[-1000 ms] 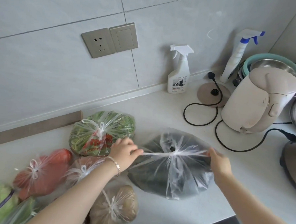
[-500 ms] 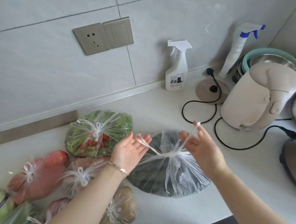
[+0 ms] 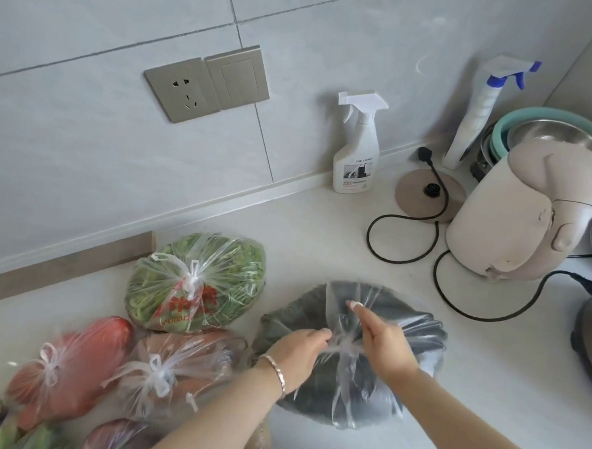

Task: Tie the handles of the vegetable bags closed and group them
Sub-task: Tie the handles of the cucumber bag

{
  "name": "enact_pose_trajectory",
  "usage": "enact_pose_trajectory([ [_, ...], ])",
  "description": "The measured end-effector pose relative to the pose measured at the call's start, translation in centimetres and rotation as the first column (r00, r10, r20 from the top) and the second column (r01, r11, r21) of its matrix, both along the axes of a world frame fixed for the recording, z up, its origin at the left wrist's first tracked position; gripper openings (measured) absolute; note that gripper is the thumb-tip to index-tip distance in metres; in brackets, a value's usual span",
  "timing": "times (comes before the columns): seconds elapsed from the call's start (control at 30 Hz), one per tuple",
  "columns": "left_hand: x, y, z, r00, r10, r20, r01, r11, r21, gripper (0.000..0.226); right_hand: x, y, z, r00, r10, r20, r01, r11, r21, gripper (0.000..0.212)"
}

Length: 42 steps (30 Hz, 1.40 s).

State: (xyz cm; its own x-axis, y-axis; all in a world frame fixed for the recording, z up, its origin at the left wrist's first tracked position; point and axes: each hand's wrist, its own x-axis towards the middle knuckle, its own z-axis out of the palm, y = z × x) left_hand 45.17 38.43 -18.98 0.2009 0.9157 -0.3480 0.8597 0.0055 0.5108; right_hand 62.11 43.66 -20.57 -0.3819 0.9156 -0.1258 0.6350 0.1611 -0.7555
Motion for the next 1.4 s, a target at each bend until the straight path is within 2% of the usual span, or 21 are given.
enact_pose_trajectory([
  [0.1, 0.4, 0.8, -0.2, 0.991, 0.012, -0.133, -0.008, 0.999, 0.036, 0.058, -0.6, 0.3, -0.8, 0.989, 0.048, 0.139, -0.077, 0.975, 0.207, 0.036],
  [0.17, 0.7, 1.1, -0.4, 0.973, -0.047, -0.227, 0.055, 0.998, 0.028, 0.065, -0.6, 0.5, -1.9, 0.959, 0.045, 0.281, -0.132, 0.945, 0.299, 0.027],
  [0.27, 1.2, 1.1, -0.9, 0.947, -0.098, -0.305, 0.09, 0.995, -0.04, 0.059, -0.1, 0.4, -3.5, 0.91, 0.058, 0.41, -0.186, 0.942, 0.28, 0.024],
  [0.37, 1.2, 1.1, -1.4, 0.947, -0.084, -0.311, 0.073, 0.996, -0.049, 0.053, 0.1, 0.6, -3.9, 0.818, 0.12, 0.562, -0.305, 0.92, 0.247, 0.033],
  [0.4, 1.2, 1.3, -1.4, 0.951, -0.076, -0.299, 0.061, 0.996, -0.057, 0.054, 0.0, 0.9, -3.9, 0.812, 0.149, 0.564, -0.318, 0.923, 0.215, 0.035],
  [0.43, 1.2, 1.5, -1.2, 0.959, -0.063, -0.277, 0.042, 0.996, -0.082, 0.055, -0.2, 1.1, -3.8, 0.842, 0.176, 0.51, -0.304, 0.936, 0.179, 0.036],
  [0.5, 1.3, 1.8, -0.4, 0.983, -0.009, -0.183, -0.016, 0.991, -0.136, 0.057, -0.2, 1.4, -2.4, 0.948, 0.138, 0.288, -0.16, 0.986, 0.053, 0.034],
  [0.57, 1.1, 2.1, 0.8, 0.989, 0.15, -0.006, -0.149, 0.979, -0.142, 0.056, 0.2, 1.7, 0.0, 0.998, -0.025, 0.052, 0.028, 0.998, -0.05, 0.032],
  [0.6, 1.0, 2.3, 1.6, 0.957, 0.27, 0.107, -0.255, 0.958, -0.133, 0.054, 0.5, 1.7, 1.3, 0.99, -0.127, -0.061, 0.12, 0.986, -0.116, 0.032],
  [0.67, 0.7, 2.6, 3.4, 0.819, 0.464, 0.338, -0.454, 0.884, -0.113, 0.051, 1.0, 1.8, 3.9, 0.927, -0.261, -0.268, 0.199, 0.951, -0.238, 0.03],
  [0.73, 1.1, 3.0, 4.8, 0.741, 0.477, 0.474, -0.475, 0.87, -0.132, 0.049, 0.8, 1.7, 6.6, 0.874, -0.255, -0.413, 0.16, 0.955, -0.25, 0.027],
  [0.77, 1.5, 3.2, 5.3, 0.755, 0.429, 0.496, -0.414, 0.898, -0.147, 0.045, 0.4, 1.6, 7.6, 0.865, -0.212, -0.455, 0.122, 0.968, -0.219, 0.027],
  [0.83, 2.9, 2.8, 5.6, 0.782, 0.359, 0.51, -0.303, 0.933, -0.193, 0.022, -0.4, 1.1, 8.8, 0.904, -0.113, -0.413, 0.085, 0.993, -0.085, 0.022],
  [0.9, 3.7, 2.6, 5.4, 0.703, 0.419, 0.575, -0.345, 0.908, -0.239, 0.014, -0.7, 1.2, 9.0, 0.916, -0.118, -0.384, 0.118, 0.993, -0.022, 0.016],
  [0.97, 3.7, 2.6, 5.0, 0.619, 0.511, 0.597, -0.424, 0.857, -0.294, 0.022, -0.5, 1.7, 9.0, 0.873, -0.227, -0.432, 0.207, 0.974, -0.093, 0.013],
  [1.1, 3.7, 2.6, 5.0, 0.61, 0.56, 0.561, -0.503, 0.82, -0.272, 0.037, 0.7, 1.4, 7.4, 0.777, -0.442, -0.448, 0.369, 0.897, -0.245, 0.01],
  [1.2, 3.8, 2.4, 4.9, 0.504, 0.65, 0.569, -0.593, 0.739, -0.32, 0.041, 1.4, -0.4, 5.5, 0.656, -0.595, -0.465, 0.476, 0.804, -0.357, 0.015],
  [1.23, 3.8, 2.4, 4.8, 0.481, 0.662, 0.575, -0.607, 0.725, -0.327, 0.04, 1.5, -0.9, 5.0, 0.683, -0.579, -0.445, 0.465, 0.815, -0.347, 0.017],
  [1.27, 3.9, 2.3, 4.8, 0.475, 0.662, 0.58, -0.614, 0.721, -0.32, 0.038, 1.5, -1.3, 4.7, 0.776, -0.495, -0.39, 0.402, 0.866, -0.297, 0.02],
  [1.33, 4.2, 2.2, 4.9, 0.477, 0.656, 0.585, -0.627, 0.721, -0.297, 0.038, 1.0, -1.7, 4.4, 0.943, -0.206, -0.26, 0.151, 0.964, -0.218, 0.025],
  [1.4, 4.5, 2.2, 5.0, 0.457, 0.653, 0.605, -0.639, 0.714, -0.288, 0.041, 0.1, -1.9, 4.3, 0.978, -0.031, -0.207, 0.0, 0.989, -0.146, 0.018],
])
